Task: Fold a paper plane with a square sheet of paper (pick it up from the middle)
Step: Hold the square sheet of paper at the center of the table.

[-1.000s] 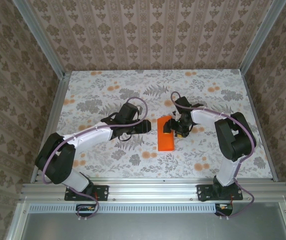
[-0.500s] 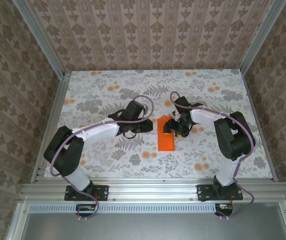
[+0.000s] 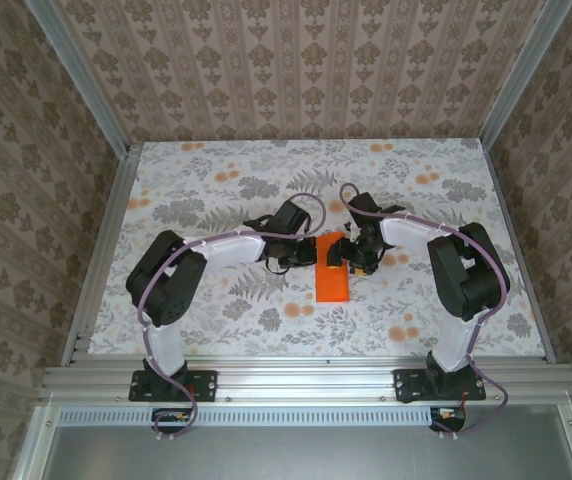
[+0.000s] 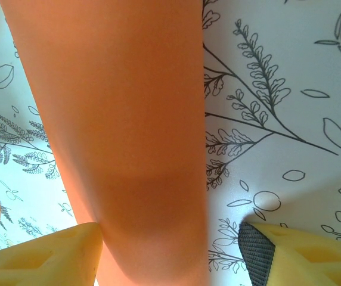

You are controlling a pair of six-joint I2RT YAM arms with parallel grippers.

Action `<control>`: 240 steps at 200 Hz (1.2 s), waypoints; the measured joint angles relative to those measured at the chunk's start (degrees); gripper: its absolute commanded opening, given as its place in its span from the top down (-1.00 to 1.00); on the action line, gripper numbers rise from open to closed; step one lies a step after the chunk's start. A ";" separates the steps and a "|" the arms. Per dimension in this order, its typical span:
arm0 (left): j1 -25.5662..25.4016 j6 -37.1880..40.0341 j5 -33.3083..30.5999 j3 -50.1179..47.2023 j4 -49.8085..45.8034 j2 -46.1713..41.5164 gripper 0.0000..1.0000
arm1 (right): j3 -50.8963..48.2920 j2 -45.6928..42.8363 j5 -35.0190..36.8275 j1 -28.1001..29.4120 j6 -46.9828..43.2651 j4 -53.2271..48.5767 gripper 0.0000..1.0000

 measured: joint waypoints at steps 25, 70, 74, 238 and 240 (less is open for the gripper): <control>-0.74 -0.33 0.90 2.38 0.00 1.88 1.00 | 0.02 0.00 0.00 0.00 0.00 0.00 -0.34; -0.83 -0.46 1.68 3.41 0.11 3.76 1.00 | 0.02 0.00 0.02 0.00 0.02 0.00 -0.34; -0.83 -0.55 1.68 3.41 0.11 3.87 1.00 | 0.00 0.00 0.00 0.00 0.02 0.00 -0.34; -0.81 -1.05 2.08 3.80 0.22 6.84 1.00 | 0.20 -1.36 1.97 0.11 -0.11 -0.79 -0.44; -0.79 -1.05 2.08 3.80 0.22 6.84 1.00 | 0.20 -1.51 2.21 0.04 -0.17 -0.96 -0.44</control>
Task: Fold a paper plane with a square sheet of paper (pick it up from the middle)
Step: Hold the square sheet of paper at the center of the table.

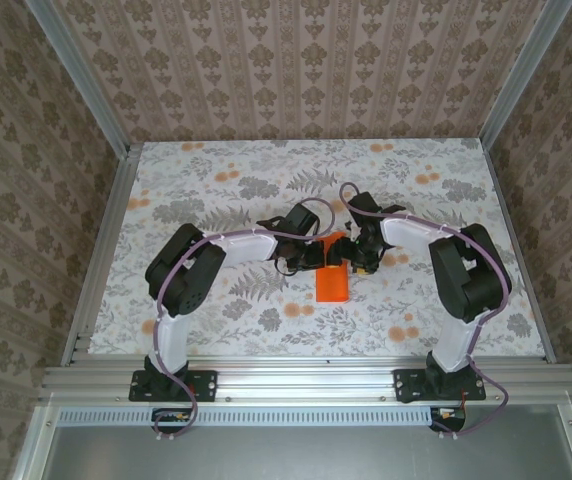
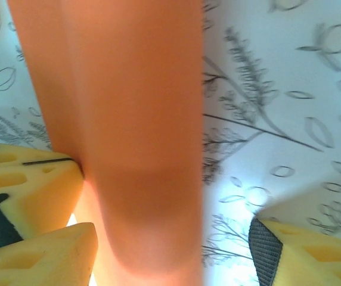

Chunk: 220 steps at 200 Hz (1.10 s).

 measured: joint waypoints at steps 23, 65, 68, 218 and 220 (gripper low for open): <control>-0.02 0.02 -0.04 0.00 -0.02 0.00 1.00 | -0.04 -4.00 2.16 -1.09 -0.04 -1.11 -0.37; -0.02 0.07 -0.13 0.00 -0.04 0.00 1.00 | -2.86 -11.52 -2.80 -3.30 1.31 4.96 0.24; -0.02 0.04 -0.15 0.00 -0.04 0.00 1.00 | -3.13 -11.52 -3.34 -3.34 1.70 5.46 0.28; -0.07 0.07 -0.11 -0.02 0.02 0.00 1.00 | -7.50 -10.16 -10.93 -5.22 2.36 10.03 0.39; -0.07 0.07 -0.11 -0.02 0.02 0.00 1.00 | -7.50 -10.16 -10.97 -5.25 2.36 10.05 0.39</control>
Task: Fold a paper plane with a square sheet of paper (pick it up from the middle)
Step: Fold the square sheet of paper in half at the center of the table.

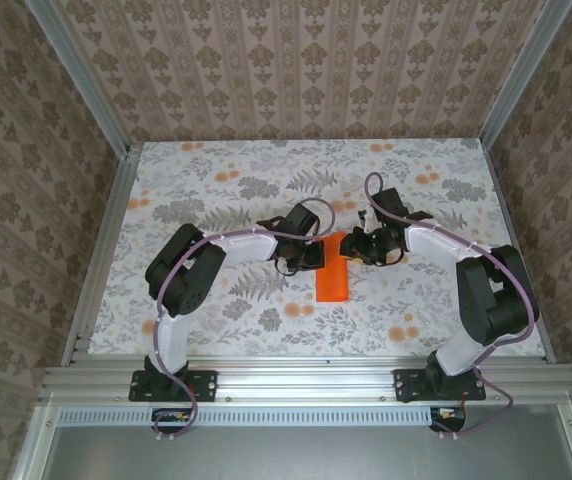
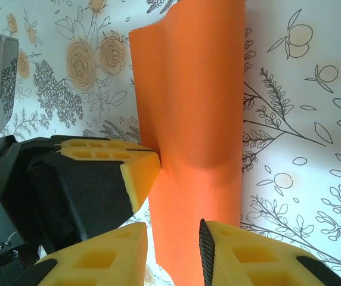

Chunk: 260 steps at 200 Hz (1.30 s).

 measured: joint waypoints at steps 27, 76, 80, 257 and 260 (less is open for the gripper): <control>0.00 0.00 0.15 0.02 0.04 0.13 1.00 | 0.00 -0.02 -0.98 -0.33 0.00 0.02 0.40; 0.00 0.20 0.46 0.22 0.20 0.31 1.00 | -0.98 -0.02 -5.68 -0.44 0.48 2.40 0.45; 0.00 0.26 0.57 0.22 0.20 0.31 1.00 | -1.09 0.00 -5.97 -0.44 0.48 2.58 0.46; -0.26 1.84 1.03 1.57 -0.44 1.18 1.00 | -2.16 6.71 -5.86 -0.44 -0.31 3.43 0.53; -0.26 1.88 1.03 1.57 -0.44 1.18 1.00 | -2.36 6.93 -5.55 -0.44 -0.44 3.41 0.54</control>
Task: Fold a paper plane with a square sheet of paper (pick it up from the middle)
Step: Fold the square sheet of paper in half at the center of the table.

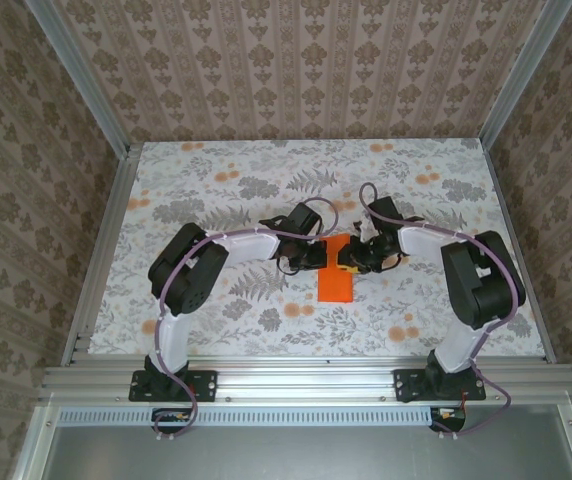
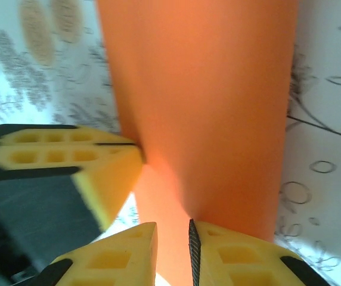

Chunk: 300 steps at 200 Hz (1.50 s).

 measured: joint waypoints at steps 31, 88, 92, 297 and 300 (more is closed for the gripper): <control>0.00 0.26 0.00 0.26 -0.37 0.09 1.00 | -1.18 1.01 1.75 -0.11 -0.76 0.02 0.52; 0.00 0.44 0.20 0.79 -0.96 0.42 1.00 | -3.17 1.14 0.24 -1.27 -1.31 2.45 0.46; 0.00 0.46 0.22 0.85 -1.01 0.48 1.00 | -3.30 1.14 0.02 -1.38 -1.31 2.64 0.46; -0.33 1.16 0.55 1.66 -1.70 0.94 1.00 | -12.17 -4.46 -6.23 -3.43 0.28 8.17 0.44; -0.33 1.16 0.55 1.66 -1.70 0.94 1.00 | -12.24 -4.57 -6.16 -3.41 0.28 8.17 0.44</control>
